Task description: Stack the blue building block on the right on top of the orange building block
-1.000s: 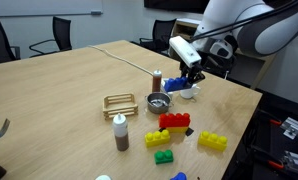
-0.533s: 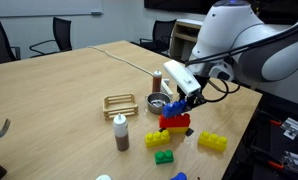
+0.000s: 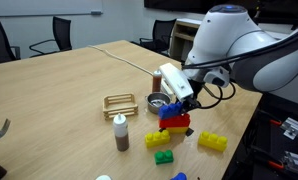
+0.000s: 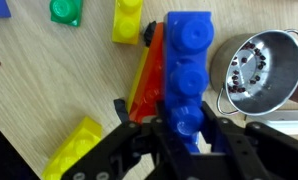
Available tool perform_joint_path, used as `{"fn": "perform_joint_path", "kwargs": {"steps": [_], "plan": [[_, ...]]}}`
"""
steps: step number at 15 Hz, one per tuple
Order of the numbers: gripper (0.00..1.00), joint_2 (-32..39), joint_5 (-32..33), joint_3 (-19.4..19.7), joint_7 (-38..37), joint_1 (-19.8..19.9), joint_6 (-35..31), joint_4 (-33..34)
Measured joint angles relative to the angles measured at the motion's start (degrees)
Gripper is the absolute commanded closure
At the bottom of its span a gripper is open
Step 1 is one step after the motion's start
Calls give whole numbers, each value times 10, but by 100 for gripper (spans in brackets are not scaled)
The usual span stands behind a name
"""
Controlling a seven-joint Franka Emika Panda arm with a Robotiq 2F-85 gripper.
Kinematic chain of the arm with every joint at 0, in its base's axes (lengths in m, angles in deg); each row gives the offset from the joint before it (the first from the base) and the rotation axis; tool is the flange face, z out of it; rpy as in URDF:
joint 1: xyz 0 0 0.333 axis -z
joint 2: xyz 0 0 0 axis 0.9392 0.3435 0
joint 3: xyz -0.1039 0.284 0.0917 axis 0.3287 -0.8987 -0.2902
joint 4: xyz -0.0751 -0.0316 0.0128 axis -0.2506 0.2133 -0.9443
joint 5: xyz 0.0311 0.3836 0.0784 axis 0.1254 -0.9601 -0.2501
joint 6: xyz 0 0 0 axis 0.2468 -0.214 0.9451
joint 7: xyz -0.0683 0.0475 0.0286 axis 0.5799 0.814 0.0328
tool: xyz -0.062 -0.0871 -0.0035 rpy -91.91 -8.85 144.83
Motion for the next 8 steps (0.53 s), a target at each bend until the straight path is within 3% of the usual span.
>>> {"fn": "perform_joint_path", "kwargs": {"steps": [8], "plan": [[90,44,-130,189,0,-230,2,-7]]}}
